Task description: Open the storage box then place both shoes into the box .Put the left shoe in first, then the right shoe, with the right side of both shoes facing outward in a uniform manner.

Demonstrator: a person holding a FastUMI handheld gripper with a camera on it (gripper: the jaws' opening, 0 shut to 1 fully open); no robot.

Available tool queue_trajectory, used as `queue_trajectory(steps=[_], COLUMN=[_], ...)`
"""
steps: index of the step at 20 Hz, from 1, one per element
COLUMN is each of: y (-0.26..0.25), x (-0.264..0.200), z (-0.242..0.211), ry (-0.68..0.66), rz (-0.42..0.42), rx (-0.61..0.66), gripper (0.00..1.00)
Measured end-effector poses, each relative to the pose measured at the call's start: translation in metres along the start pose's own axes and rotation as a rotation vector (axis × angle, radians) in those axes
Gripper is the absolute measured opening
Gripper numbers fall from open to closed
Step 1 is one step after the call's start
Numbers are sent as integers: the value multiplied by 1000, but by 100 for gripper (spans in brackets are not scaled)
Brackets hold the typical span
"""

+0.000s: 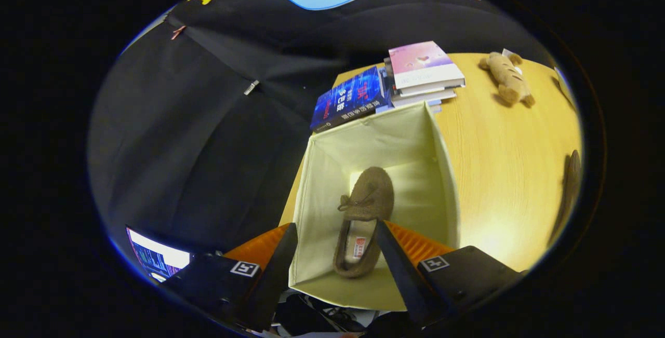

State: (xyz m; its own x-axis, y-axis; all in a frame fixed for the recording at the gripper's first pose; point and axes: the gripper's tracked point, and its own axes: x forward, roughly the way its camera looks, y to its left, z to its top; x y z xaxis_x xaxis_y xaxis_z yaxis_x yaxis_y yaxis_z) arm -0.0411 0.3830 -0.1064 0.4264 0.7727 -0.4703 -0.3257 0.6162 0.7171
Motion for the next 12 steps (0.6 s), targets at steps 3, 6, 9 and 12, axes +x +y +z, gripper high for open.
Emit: queue_trajectory(steps=[3, 6, 9, 12], y=[-19, -52, -97, -157], x=[-29, -65, -101, -135], z=[13, 23, 34, 44], ry=[-59, -108, -150, -195], rz=[-16, -61, -123, -210], rx=[-52, -105, -120, -96], gripper=[97, 97, 97, 97])
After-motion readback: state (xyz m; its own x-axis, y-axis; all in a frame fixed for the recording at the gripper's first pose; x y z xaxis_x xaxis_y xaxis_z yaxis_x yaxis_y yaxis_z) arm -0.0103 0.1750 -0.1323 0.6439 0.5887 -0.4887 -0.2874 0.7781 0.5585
